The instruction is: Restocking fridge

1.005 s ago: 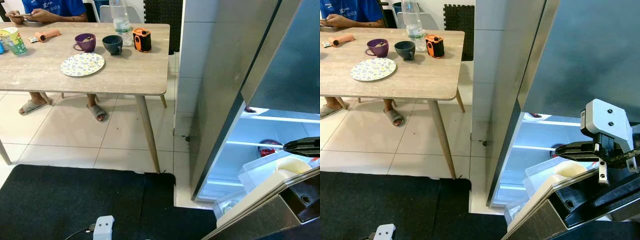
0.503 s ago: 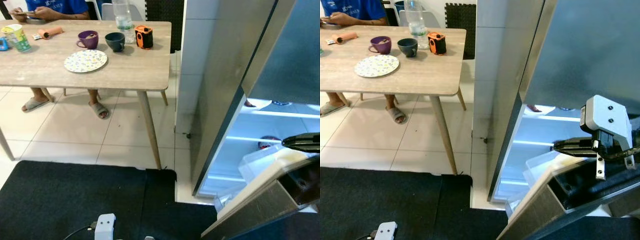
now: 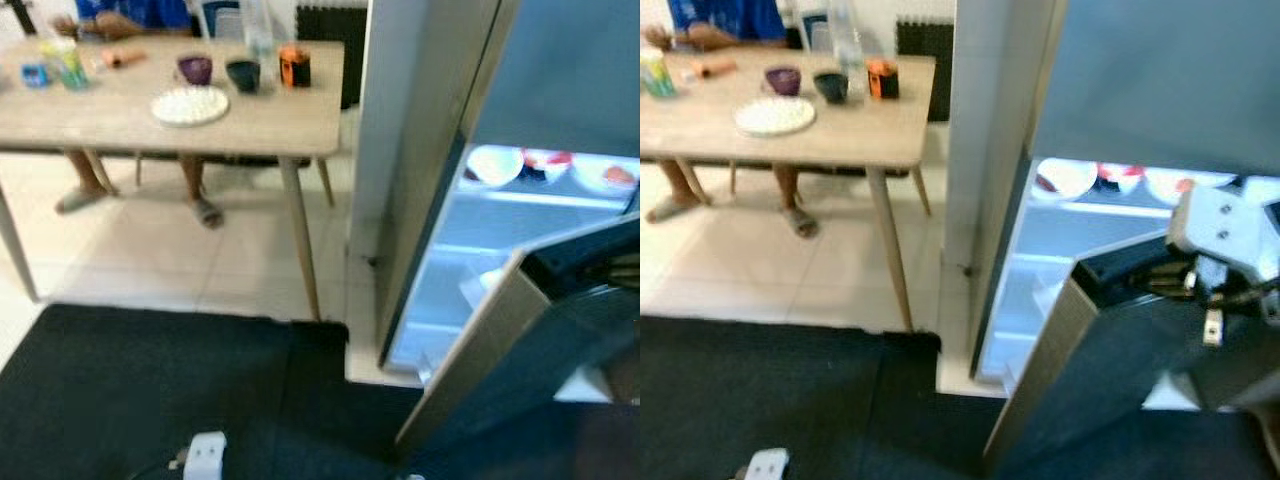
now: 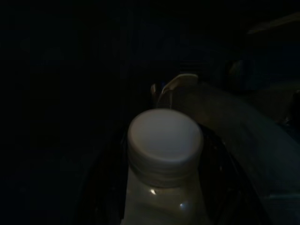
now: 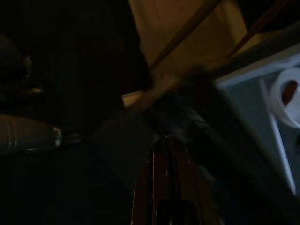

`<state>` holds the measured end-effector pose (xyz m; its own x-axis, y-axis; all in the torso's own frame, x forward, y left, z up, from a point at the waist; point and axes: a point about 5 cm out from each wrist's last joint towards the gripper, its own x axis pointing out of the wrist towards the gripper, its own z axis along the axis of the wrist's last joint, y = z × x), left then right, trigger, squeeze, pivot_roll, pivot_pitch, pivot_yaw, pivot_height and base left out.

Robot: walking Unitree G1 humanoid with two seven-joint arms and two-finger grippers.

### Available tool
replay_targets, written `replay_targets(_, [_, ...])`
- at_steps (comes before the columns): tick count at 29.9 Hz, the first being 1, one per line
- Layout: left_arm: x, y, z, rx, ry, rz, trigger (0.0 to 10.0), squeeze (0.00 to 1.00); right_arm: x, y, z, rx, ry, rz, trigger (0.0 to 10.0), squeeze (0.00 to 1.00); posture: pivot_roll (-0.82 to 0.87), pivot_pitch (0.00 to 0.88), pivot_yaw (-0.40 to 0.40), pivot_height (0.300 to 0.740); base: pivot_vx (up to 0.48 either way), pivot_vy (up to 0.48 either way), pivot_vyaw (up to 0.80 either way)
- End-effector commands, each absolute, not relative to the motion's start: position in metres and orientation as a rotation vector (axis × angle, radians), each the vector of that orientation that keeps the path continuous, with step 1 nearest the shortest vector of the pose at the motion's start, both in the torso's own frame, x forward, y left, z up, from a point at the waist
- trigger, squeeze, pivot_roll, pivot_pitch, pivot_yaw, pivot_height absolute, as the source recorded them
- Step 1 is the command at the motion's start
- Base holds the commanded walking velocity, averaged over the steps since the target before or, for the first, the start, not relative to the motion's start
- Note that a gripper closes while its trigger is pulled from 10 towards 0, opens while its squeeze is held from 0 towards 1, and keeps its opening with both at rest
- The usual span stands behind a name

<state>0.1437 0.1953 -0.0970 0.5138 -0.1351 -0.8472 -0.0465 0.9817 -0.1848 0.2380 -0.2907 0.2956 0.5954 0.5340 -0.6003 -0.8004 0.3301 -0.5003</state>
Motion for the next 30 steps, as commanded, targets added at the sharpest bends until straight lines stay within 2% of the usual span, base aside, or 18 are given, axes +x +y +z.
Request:
replay_targets(1, [0.131, 0.182, -0.103, -0.233, 1.085, -0.082, 10.0, 0.00, 0.239, -0.291, 0.292, -0.859, 0.366, 0.903, 10.0, 0.00, -0.13, 0.125, -0.025, 0.740, 0.000, 0.000, 0.00])
replay_targets(9, [0.132, 0.184, -0.103, -0.226, 1.070, -0.084, 10.0, 0.00, 0.241, -0.289, 0.292, -0.868, 0.335, 0.904, 10.0, 0.00, -0.13, 0.125, -0.025, 0.740, 0.000, 0.000, 0.00])
replay_targets(12, [0.132, 0.185, -0.102, -0.210, 1.064, -0.120, 10.0, 0.00, 0.247, -0.278, 0.302, -0.864, 0.199, 0.904, 10.0, 0.00, -0.13, 0.125, -0.025, 0.740, 0.000, 0.000, 0.00])
replay_targets(21, [0.132, 0.185, -0.102, -0.206, 1.067, -0.108, 10.0, 0.00, 0.254, -0.269, 0.301, -0.869, 0.137, 0.908, 10.0, 0.00, -0.13, 0.125, -0.025, 0.740, 0.000, -0.440, 0.00])
replay_targets(26, [0.132, 0.185, -0.102, -0.212, 1.064, -0.093, 10.0, 0.00, 0.258, -0.263, 0.303, -0.873, 0.084, 0.909, 10.0, 0.00, -0.13, 0.128, -0.027, 0.740, 0.000, 0.000, 0.00])
replay_targets(30, [0.131, 0.184, -0.103, -0.211, 1.070, -0.097, 10.0, 0.00, 0.267, -0.248, 0.308, -0.877, -0.015, 0.912, 10.0, 0.00, -0.13, 0.128, -0.026, 0.740, 0.000, 0.000, 0.00])
